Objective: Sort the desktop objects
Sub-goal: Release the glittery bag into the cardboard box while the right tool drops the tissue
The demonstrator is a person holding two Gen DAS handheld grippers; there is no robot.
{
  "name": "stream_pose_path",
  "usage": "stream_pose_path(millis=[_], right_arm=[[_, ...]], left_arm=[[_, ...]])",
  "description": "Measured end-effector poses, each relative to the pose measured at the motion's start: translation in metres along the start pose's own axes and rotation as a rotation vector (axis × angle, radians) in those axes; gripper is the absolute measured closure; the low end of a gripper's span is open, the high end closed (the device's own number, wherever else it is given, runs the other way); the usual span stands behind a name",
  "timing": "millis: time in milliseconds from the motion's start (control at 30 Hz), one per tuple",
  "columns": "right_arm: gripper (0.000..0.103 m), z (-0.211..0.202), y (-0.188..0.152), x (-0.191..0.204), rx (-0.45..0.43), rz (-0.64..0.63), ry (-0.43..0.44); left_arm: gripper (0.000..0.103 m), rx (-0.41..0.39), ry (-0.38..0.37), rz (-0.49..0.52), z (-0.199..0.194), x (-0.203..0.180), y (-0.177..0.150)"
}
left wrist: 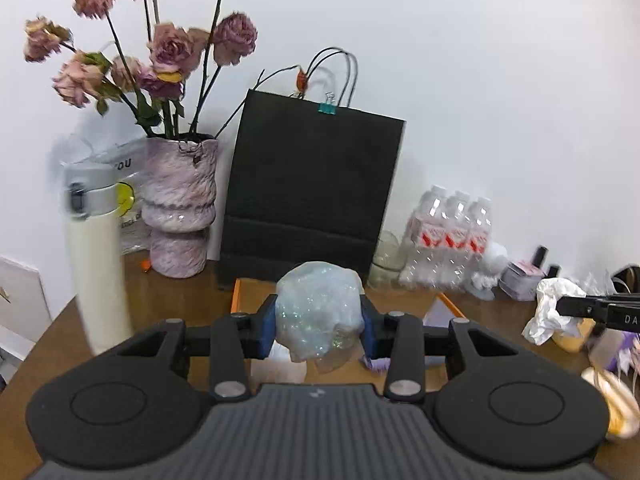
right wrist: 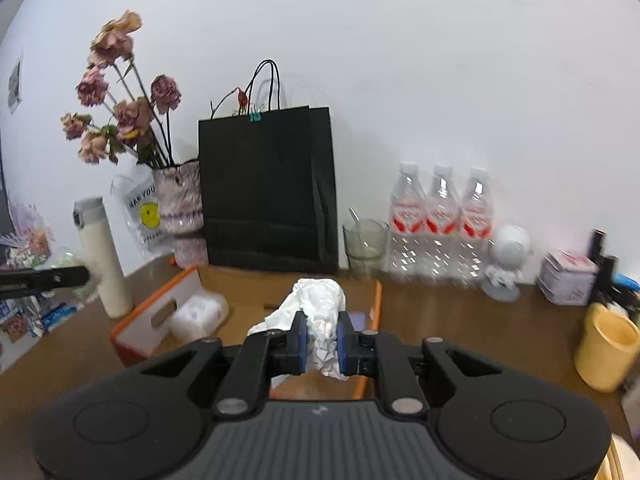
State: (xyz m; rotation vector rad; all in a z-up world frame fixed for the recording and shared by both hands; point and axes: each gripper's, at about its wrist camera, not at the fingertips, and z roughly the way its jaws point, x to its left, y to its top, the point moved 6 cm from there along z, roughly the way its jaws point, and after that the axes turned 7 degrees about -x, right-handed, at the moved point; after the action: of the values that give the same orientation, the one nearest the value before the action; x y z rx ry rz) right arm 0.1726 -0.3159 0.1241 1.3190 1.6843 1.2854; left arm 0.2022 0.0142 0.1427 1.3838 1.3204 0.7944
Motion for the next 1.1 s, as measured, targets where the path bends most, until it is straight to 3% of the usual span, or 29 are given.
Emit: stream_pose_path(millis=[100, 233, 300, 467, 600, 667, 767, 800, 900, 967, 1067, 1100], right_arm=[[0.09, 0.038, 0.026, -0.008, 0.026, 0.031, 0.02], [0.089, 0.106, 0.047, -0.012, 0.121, 0.058, 0.06], [0.089, 0.147, 0.042, -0.012, 0.197, 0.041, 0.033], [0.089, 0.236, -0.006, -0.007, 0.376, 0.029, -0.045], [0.089, 0.269, -0.042, 0.003, 0.467, 0.005, -0.057], [0.083, 0.278, -0.055, 0.004, 0.509, -0.011, -0.073], [0.078, 0.281, -0.061, 0.003, 0.554, -0.006, -0.078], [0.07, 0.279, -0.057, 0.001, 0.555, 0.014, -0.081], [0.045, 0.266, -0.038, -0.002, 0.544, 0.098, -0.071], [0.038, 0.251, -0.021, 0.002, 0.524, 0.12, -0.066], [0.021, 0.228, -0.006, 0.01, 0.495, 0.095, -0.079], [0.021, 0.22, -0.002, 0.015, 0.491, 0.084, -0.083]], left_arm=[[0.062, 0.063, -0.004, -0.042, 0.047, -0.001, 0.012], [0.062, 0.175, 0.002, -0.003, 0.122, -0.01, 0.011], [0.062, 0.289, 0.01, -0.007, 0.164, -0.012, -0.009], [0.061, 0.443, 0.091, 0.018, 0.224, -0.012, -0.06], [0.053, 0.467, 0.116, 0.027, 0.235, -0.011, -0.083], [0.038, 0.485, 0.099, 0.036, 0.236, -0.012, -0.083], [0.031, 0.468, 0.082, 0.043, 0.228, -0.014, -0.07], [0.03, 0.46, 0.088, 0.051, 0.224, -0.015, -0.064], [0.012, 0.457, 0.106, 0.048, 0.21, -0.008, -0.041], [0.001, 0.443, 0.146, 0.036, 0.198, 0.0, -0.027], [0.0, 0.449, 0.205, 0.02, 0.176, 0.013, -0.015], [0.0, 0.459, 0.217, 0.017, 0.168, 0.016, -0.013]])
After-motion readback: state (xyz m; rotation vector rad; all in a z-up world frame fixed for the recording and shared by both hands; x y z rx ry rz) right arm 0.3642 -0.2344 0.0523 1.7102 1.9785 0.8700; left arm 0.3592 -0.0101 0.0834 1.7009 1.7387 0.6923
